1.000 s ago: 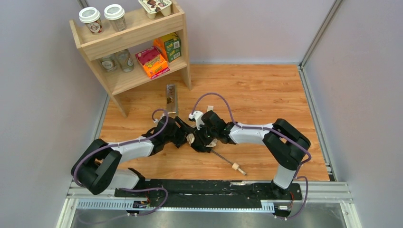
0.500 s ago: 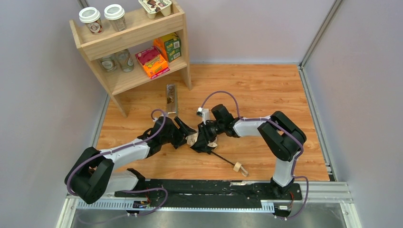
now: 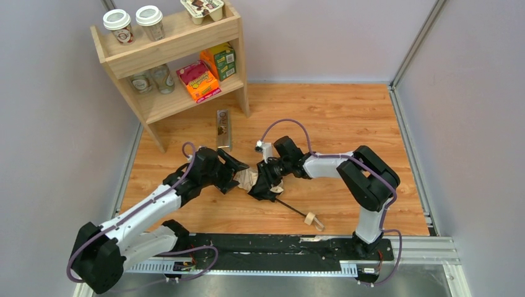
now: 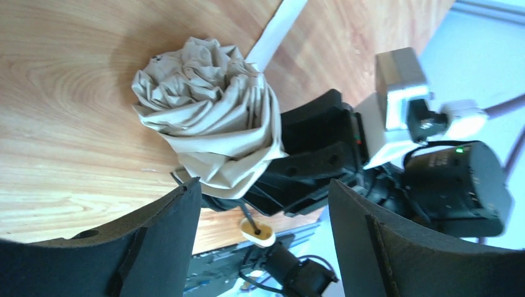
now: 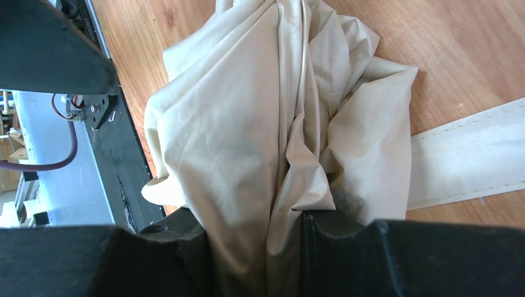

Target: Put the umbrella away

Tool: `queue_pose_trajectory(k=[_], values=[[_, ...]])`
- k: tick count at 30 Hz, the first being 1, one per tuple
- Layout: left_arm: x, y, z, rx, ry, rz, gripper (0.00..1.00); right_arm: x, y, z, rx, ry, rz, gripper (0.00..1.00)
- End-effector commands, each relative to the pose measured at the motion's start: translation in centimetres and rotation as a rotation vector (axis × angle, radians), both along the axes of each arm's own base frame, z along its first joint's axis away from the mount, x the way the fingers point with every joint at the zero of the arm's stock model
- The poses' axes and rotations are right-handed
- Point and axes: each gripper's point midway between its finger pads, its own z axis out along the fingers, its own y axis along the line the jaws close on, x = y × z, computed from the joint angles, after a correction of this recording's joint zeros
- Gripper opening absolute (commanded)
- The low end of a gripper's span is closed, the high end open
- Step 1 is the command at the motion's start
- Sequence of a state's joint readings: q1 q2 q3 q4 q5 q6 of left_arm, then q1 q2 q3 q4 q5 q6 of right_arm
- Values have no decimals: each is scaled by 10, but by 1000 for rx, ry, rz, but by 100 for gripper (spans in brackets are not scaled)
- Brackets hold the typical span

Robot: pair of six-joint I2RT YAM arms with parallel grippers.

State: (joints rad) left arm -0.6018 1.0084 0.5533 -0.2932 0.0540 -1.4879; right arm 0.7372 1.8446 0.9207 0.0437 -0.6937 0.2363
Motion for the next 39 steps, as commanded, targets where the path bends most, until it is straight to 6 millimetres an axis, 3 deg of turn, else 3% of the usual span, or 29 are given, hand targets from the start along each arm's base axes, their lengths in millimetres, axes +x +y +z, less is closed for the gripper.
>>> queue_pose_trajectory(k=[1, 8, 16, 25, 28, 30, 33, 39], values=[[-7, 2, 0, -42, 82, 66, 81, -19, -42, -50, -248, 95, -63, 0], [13, -13, -5, -6, -9, 32, 81, -21, -36, -47, -226, 102, -54, 0], [2, -27, -58, 89, 120, -15, 82, -21, -36, -42, -221, 92, -47, 0], [2, -3, -106, 302, 159, 22, 82, -25, -30, -37, -194, 83, -15, 0], [-9, 12, -129, 386, 219, 32, 82, -26, -29, -37, -184, 84, -1, 0], [-15, 22, -141, 428, 234, 41, 74, -27, -26, -36, -177, 87, 12, 0], [-12, 20, -143, 420, 195, 30, 49, -29, -24, -34, -163, 92, 25, 0], [-11, 15, -144, 403, 163, -5, 14, -34, -19, -22, -156, 86, 35, 0]])
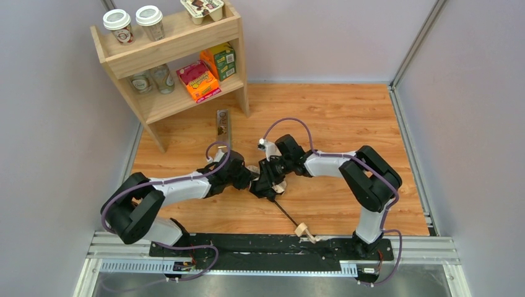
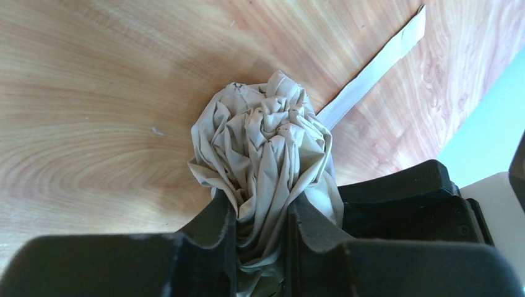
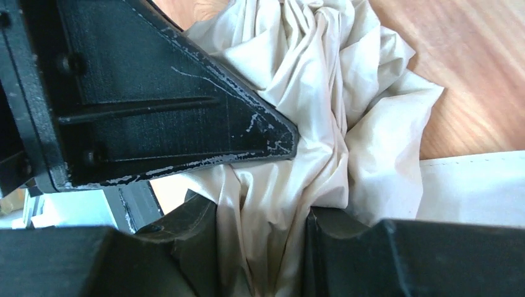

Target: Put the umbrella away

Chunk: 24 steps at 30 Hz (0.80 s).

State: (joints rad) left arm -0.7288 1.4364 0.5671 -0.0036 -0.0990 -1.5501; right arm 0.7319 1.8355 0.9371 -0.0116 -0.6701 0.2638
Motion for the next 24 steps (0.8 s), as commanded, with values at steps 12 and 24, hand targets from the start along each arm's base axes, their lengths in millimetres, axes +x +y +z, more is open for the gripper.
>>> queue_pose_trajectory(k=[12, 24], values=[[-54, 44, -64, 224, 236, -47, 0, 0, -26, 21, -281, -245, -82, 74], [-60, 37, -61, 206, 326, -33, 0, 20, -50, -9, -683, -694, -242, 77]])
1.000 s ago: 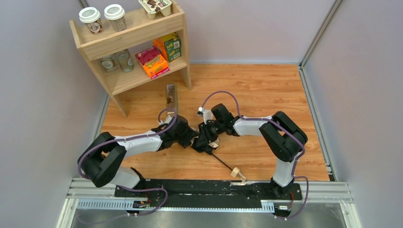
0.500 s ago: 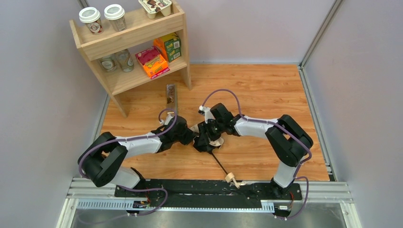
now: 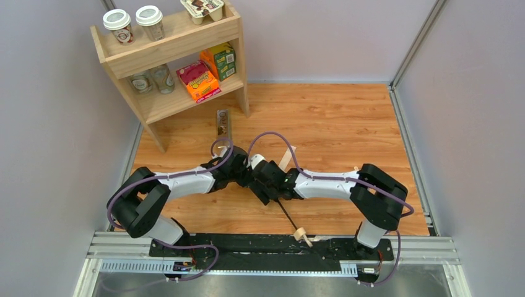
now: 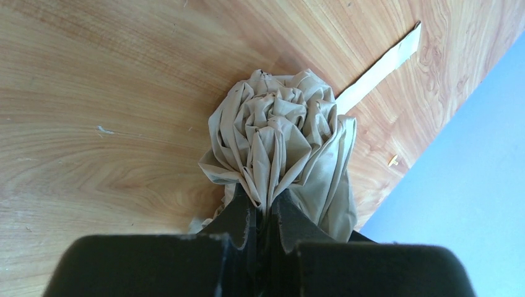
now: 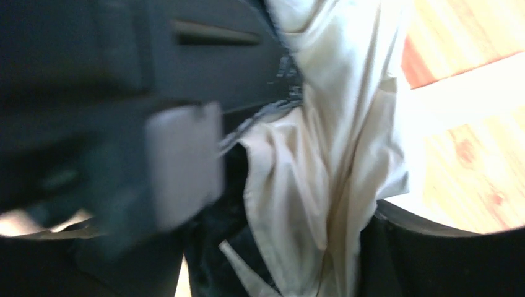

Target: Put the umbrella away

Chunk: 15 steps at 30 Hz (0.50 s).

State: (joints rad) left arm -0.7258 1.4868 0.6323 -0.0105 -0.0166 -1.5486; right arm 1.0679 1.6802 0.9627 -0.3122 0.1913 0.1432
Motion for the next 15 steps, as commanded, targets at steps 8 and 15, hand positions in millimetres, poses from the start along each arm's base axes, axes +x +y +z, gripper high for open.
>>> queue_pose_trajectory(k=[8, 15], values=[[-46, 49, -53, 197, 146, -56, 33, 9, -17, -36, -34, 8, -74, 0], [-29, 40, -33, 132, 6, -129, 81, -22, 0, -34, 286, 352, 9, 0]])
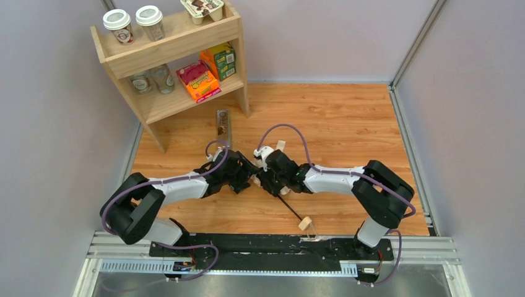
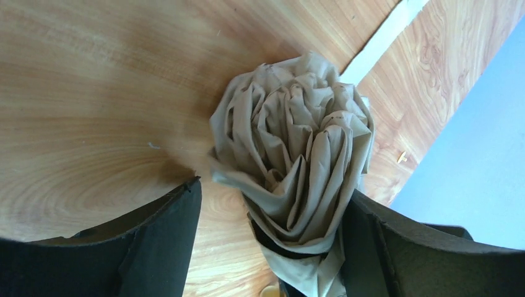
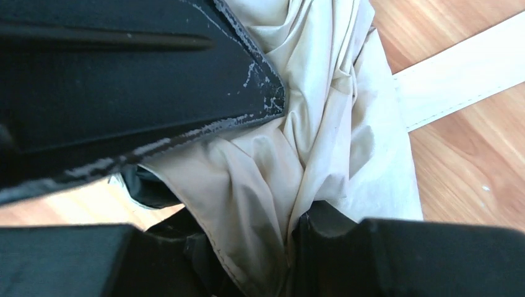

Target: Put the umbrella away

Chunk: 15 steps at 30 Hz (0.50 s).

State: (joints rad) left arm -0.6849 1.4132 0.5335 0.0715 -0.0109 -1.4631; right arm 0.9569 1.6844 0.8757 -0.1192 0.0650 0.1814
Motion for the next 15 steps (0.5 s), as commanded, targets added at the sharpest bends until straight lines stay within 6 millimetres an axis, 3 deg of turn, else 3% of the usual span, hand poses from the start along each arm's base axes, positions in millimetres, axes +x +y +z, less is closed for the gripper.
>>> queue_pose_trajectory(k=[1, 5, 11, 13, 14, 15], values=[[-32, 24, -36, 151, 114, -96, 81, -47, 2, -21, 187, 331, 106, 0], [-27, 20, -39, 172, 155, -77, 82, -54, 16, -5, 322, 423, 176, 0], [-35, 26, -70, 251, 274, -78, 82, -50, 19, 11, 443, 527, 221, 0], [-42, 31, -81, 266, 303, -73, 70, -46, 17, 14, 447, 544, 219, 0], [-40, 27, -82, 246, 290, -75, 54, -43, 16, 12, 435, 537, 215, 0], [-45, 31, -87, 246, 294, -74, 46, -40, 16, 14, 430, 528, 218, 0]])
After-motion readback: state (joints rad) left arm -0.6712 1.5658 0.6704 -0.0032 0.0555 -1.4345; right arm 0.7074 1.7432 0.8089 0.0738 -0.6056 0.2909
